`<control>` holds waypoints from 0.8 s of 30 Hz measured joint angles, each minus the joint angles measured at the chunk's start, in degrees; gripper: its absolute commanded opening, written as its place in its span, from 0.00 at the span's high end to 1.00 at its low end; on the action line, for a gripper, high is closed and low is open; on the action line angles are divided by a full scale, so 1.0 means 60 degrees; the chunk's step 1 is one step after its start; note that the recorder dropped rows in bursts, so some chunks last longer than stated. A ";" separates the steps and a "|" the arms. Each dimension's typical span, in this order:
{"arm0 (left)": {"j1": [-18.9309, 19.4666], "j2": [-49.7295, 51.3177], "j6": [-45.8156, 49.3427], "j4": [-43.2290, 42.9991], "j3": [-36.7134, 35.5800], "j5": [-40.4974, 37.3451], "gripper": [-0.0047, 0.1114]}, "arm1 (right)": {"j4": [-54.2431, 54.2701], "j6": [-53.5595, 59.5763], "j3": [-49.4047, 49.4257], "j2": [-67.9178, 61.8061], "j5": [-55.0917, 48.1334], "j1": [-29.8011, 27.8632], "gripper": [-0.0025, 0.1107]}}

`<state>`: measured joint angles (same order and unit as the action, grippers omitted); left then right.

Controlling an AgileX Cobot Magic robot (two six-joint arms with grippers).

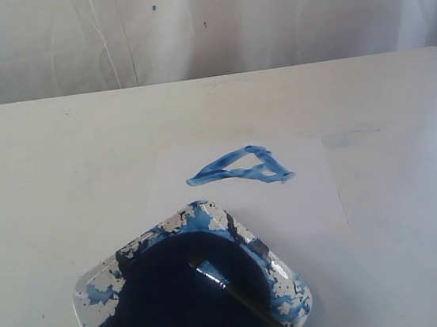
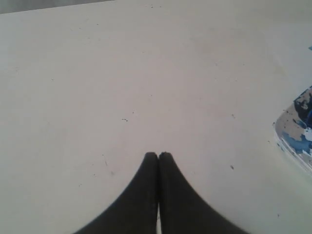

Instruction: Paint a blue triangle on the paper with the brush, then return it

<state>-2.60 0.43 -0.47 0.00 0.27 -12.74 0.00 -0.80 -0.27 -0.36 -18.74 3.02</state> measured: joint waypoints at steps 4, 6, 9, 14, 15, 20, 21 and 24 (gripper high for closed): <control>0.0000 -0.0022 -0.0166 -0.0335 0.0000 0.0000 0.96 | 0.0000 0.0000 0.0000 0.0000 0.0000 0.0000 0.98; 0.0000 -0.0022 -0.0188 -0.0402 0.0000 -0.0020 0.96 | 0.0000 0.0000 0.0000 0.0000 0.0000 0.0000 0.98; 0.0000 -0.0022 -0.0189 -0.0421 0.0000 -0.0079 0.96 | 0.0000 0.0000 0.0000 0.0000 0.0000 0.0000 0.98; 0.0000 -0.0022 -0.0343 -0.0400 0.0000 -0.0123 0.96 | 0.0000 0.0000 0.0000 0.0000 0.0000 0.0000 0.98; 0.0000 -0.0022 -0.0340 -0.0400 0.0000 -0.0123 0.96 | 0.0000 0.0000 0.0000 0.0000 0.0000 0.0000 0.98; 0.0000 -0.0022 -0.0340 -0.0400 0.0000 -0.0431 0.96 | 0.0000 0.0000 0.0000 0.0000 0.0000 0.0000 0.98; 0.0000 -0.0022 -0.0320 -0.0400 0.0000 -0.0573 0.96 | 0.0000 0.0000 0.0000 0.0000 0.0000 0.0000 0.98; 0.0129 -0.0022 -0.0205 -0.0400 0.0000 -0.0830 0.96 | 0.0000 0.0000 0.0000 0.0000 0.0000 0.0000 0.98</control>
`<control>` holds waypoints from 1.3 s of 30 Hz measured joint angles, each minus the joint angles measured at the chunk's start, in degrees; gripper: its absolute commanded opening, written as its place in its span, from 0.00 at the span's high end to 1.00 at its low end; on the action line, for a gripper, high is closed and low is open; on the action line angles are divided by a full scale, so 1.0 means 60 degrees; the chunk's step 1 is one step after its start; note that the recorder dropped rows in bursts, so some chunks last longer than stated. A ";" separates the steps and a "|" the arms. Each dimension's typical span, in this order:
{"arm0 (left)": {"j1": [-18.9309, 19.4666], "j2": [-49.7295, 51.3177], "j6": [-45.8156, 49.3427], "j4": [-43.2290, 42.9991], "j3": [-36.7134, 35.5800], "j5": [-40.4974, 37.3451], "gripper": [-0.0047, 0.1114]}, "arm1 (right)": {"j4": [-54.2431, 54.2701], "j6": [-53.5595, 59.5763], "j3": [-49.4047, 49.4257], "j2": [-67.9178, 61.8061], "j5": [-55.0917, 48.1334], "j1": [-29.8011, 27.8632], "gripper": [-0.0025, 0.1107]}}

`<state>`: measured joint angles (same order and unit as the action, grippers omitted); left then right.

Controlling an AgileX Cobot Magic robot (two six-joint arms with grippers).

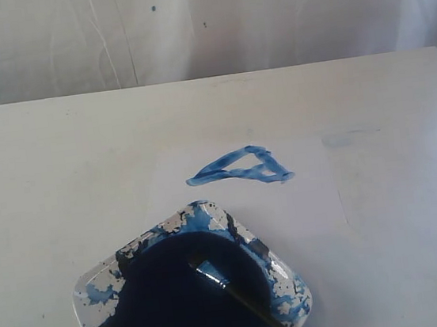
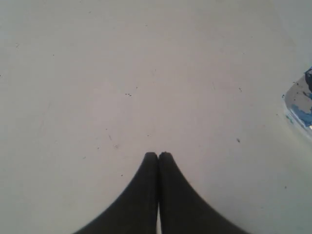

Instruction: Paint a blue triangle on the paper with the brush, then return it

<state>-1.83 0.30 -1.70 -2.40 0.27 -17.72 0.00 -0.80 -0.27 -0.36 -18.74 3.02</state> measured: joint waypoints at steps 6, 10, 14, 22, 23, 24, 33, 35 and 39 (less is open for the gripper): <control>0.0675 0.0000 0.0040 0.0000 0.0000 -0.0019 0.96 | 0.0000 0.0000 0.0000 0.0000 0.0000 0.0000 0.98; 0.1013 0.0000 0.0040 0.0000 0.0000 -0.0019 0.96 | 0.0000 0.0000 0.0000 0.0000 0.0000 0.0000 0.98; 0.1069 0.0000 0.0040 0.0000 0.0000 -0.0019 0.96 | 0.0000 0.0000 0.0000 0.0000 0.0000 0.0000 0.98; 0.0622 0.0000 0.0040 0.0000 0.0000 -0.0022 0.96 | 0.0000 0.0000 0.0000 0.0000 0.0000 0.0000 0.98; 0.0569 0.0000 0.0040 0.0000 0.0000 -0.0038 0.96 | 0.0000 0.0000 0.0000 0.0000 0.0000 0.0000 0.98; 0.0523 0.0000 0.0040 0.0000 0.0000 -0.0038 0.96 | 0.0000 0.0000 0.0000 0.0000 0.0000 0.0000 0.98; 0.0526 0.0000 0.0040 0.0011 0.0000 -0.0038 0.96 | 0.0000 0.0000 0.0000 0.0000 0.0000 0.0000 0.98; 0.0526 0.0000 0.0040 0.0011 0.0000 -0.0038 0.96 | 0.0000 0.0000 0.0000 0.0000 0.0000 0.0000 0.98; 0.0526 0.0000 0.0040 0.0011 0.0000 -0.0038 0.96 | 0.0000 0.0000 0.0000 0.0000 0.0000 0.0076 0.98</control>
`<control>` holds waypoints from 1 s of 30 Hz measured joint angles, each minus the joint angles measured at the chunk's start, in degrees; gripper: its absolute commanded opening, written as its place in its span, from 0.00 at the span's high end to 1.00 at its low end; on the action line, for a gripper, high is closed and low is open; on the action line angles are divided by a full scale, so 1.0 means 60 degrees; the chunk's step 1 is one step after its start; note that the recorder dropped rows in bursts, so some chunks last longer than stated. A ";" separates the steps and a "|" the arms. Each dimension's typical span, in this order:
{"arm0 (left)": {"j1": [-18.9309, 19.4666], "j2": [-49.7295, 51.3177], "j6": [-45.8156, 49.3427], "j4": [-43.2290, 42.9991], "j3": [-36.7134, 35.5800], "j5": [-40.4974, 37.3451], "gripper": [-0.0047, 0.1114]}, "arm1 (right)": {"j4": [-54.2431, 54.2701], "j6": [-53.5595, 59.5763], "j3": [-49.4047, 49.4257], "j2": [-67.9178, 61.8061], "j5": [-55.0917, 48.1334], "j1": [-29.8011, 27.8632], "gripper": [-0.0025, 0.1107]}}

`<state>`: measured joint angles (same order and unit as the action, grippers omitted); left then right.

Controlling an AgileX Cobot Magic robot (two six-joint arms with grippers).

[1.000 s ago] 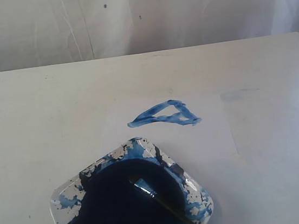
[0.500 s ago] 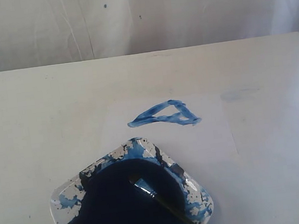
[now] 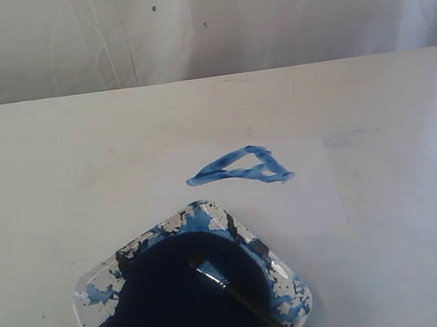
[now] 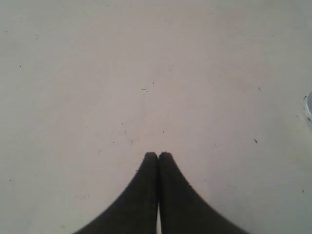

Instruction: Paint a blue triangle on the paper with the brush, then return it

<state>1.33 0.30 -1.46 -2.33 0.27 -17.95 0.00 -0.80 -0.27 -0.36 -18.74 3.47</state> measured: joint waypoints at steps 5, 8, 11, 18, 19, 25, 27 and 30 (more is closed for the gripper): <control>0.0000 0.0000 0.0000 0.0000 0.0000 0.0000 0.96 | 0.0000 0.0000 0.0000 0.0000 0.0000 0.0256 0.98; 0.0000 0.0000 0.0005 0.0000 0.0000 0.0000 0.96 | 0.0000 0.0000 0.0000 0.0000 0.0000 0.0275 0.98; 0.0000 0.0000 0.0005 0.0000 0.0000 0.0000 0.96 | 0.0000 0.0000 0.0000 0.0000 0.0000 0.0275 0.98; 0.0000 0.0000 0.0005 0.0000 0.0000 0.0000 0.96 | 0.0000 -0.0025 0.0000 0.0000 0.0000 0.0275 0.98; 0.0000 0.0000 0.0005 0.0000 0.0000 0.0000 0.96 | 0.0000 -0.0025 0.0000 0.0000 0.0000 0.0275 0.98; 0.0000 0.0000 0.0005 0.0000 0.0000 0.0000 0.96 | 0.0000 -0.0042 0.0000 0.0000 0.0000 0.0275 0.98; 0.0000 0.0000 0.0022 0.0000 0.0000 0.0000 0.96 | 0.0000 -0.0042 0.0000 0.0000 0.0000 0.0275 0.98; 0.0000 0.0000 0.0022 0.0000 0.0000 0.0000 0.96 | 0.0000 -0.0042 0.0000 0.0000 0.0000 0.0255 0.98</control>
